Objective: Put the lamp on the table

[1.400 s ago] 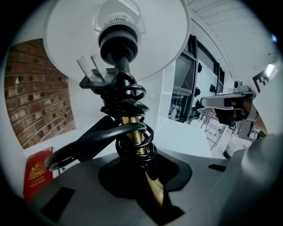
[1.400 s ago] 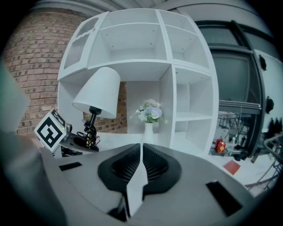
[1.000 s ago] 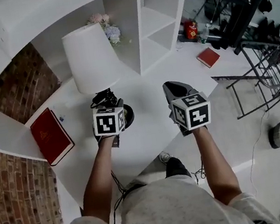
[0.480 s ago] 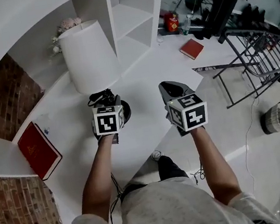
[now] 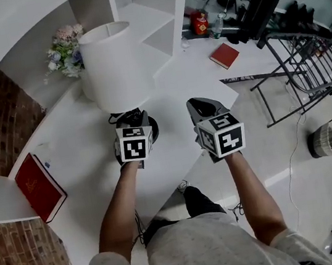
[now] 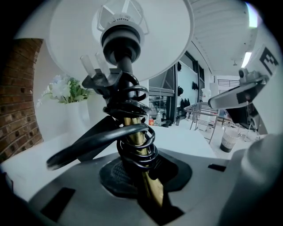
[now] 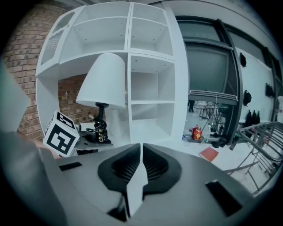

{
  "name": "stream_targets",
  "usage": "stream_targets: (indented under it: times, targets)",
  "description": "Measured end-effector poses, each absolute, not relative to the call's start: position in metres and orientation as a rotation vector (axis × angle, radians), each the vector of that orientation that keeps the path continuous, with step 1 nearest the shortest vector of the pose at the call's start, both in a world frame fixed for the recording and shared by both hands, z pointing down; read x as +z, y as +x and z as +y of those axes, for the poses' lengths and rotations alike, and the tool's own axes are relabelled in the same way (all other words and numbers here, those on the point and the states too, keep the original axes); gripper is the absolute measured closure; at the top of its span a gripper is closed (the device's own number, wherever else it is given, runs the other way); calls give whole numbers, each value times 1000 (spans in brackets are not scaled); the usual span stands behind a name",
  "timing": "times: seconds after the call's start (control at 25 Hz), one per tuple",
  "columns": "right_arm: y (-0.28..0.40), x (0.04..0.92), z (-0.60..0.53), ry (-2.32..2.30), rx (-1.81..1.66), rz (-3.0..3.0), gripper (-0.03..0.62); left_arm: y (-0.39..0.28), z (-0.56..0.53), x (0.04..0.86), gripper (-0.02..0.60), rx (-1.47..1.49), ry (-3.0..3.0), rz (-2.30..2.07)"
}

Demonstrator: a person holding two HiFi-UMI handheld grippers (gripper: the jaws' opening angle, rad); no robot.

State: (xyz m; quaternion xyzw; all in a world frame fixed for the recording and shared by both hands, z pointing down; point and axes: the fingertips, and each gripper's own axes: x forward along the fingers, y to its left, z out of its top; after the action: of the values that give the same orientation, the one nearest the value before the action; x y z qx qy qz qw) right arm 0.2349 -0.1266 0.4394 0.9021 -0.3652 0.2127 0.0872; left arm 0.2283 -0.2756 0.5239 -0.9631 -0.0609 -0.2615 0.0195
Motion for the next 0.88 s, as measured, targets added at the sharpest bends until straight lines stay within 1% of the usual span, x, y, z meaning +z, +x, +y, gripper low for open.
stream_targets:
  times: [0.24,0.56,0.88]
  targets:
    - [258,451,-123,2667,645,-1095,589,256,-269,530,492,-771,-2976,-155]
    - [279,479,-114,2664,692,-1072,589,288,-248,540,492,-730,-2951,-221]
    - [289,499,-102,2634,723,-1043,589,319,-225,543,495,-596,-2935,-307]
